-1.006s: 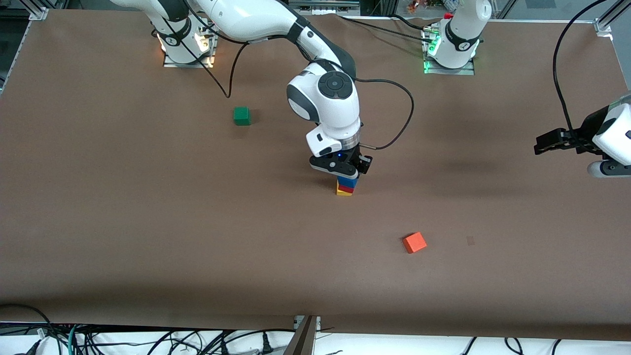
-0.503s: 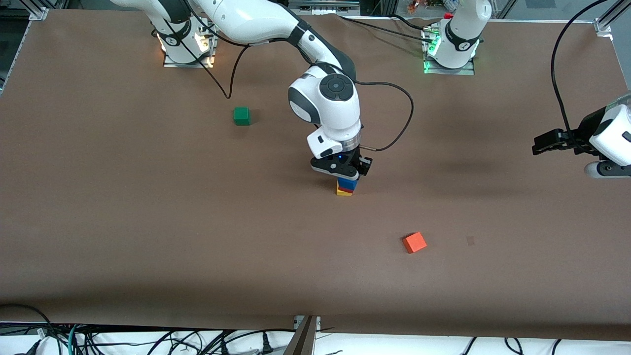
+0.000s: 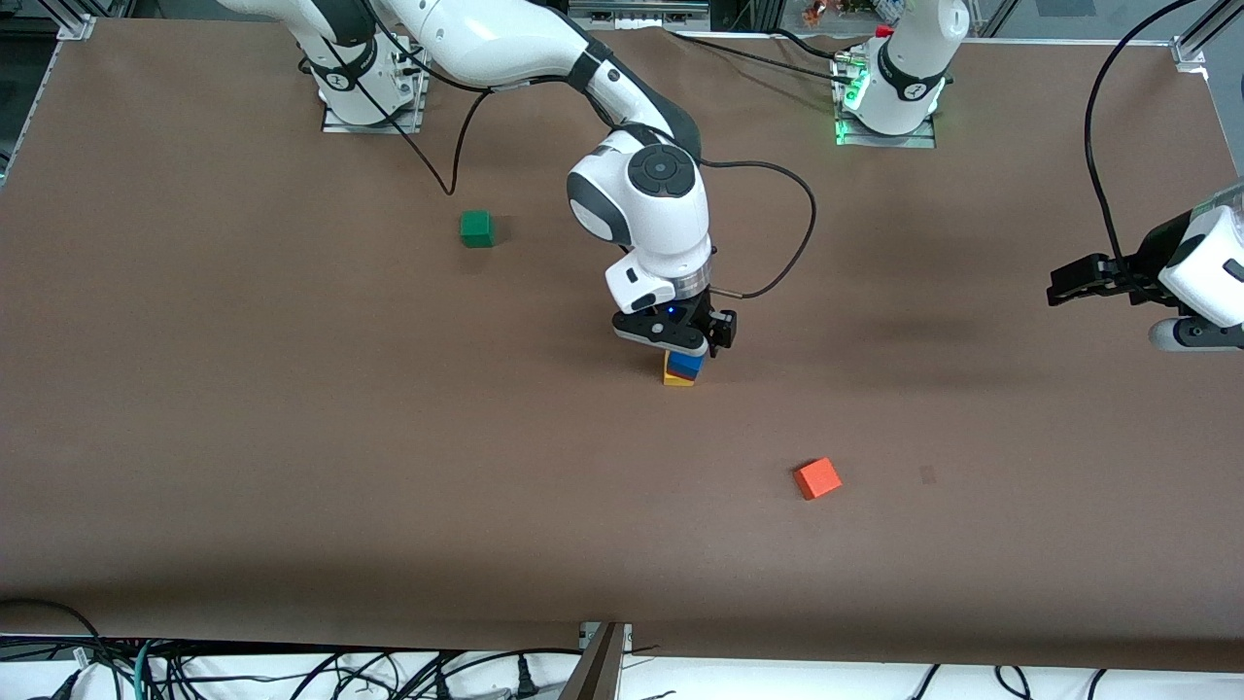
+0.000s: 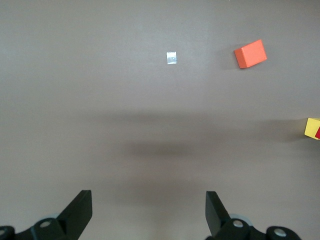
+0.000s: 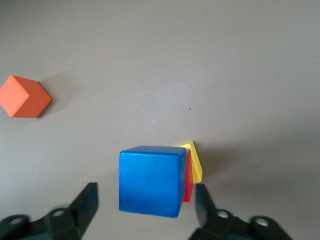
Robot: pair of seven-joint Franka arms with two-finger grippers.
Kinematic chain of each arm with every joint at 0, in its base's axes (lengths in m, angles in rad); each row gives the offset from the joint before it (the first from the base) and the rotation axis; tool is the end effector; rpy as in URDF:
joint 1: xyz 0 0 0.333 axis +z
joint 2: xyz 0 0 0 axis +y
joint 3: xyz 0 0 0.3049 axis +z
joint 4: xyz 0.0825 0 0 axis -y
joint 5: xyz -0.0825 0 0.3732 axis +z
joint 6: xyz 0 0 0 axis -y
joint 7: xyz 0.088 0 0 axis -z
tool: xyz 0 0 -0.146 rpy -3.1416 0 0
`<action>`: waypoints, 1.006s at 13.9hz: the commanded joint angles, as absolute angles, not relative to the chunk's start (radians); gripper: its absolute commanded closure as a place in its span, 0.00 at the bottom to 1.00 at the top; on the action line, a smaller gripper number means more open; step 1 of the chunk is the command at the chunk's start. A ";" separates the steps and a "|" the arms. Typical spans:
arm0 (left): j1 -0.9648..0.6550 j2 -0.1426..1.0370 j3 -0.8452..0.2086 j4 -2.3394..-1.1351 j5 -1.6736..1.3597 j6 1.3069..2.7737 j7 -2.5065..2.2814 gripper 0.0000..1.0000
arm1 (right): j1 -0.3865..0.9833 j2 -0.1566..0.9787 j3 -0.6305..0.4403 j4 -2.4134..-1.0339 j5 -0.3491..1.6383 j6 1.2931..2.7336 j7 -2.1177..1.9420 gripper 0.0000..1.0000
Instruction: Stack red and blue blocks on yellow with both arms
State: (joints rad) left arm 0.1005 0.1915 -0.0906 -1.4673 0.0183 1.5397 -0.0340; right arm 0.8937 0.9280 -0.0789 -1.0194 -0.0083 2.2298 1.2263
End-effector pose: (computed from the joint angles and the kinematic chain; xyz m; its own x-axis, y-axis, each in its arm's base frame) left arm 0.5878 0.0126 0.5110 0.9920 0.0440 -0.1179 0.0437 -0.9990 -0.0050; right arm 0.5308 0.5934 0.2748 0.9141 -0.3722 0.1609 -0.3298 -0.9133 -0.2389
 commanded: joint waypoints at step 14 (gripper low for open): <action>0.098 0.181 -0.087 -1.479 0.000 1.551 -0.028 0.00 | 0.536 0.432 -0.106 -1.231 0.168 1.743 0.785 0.00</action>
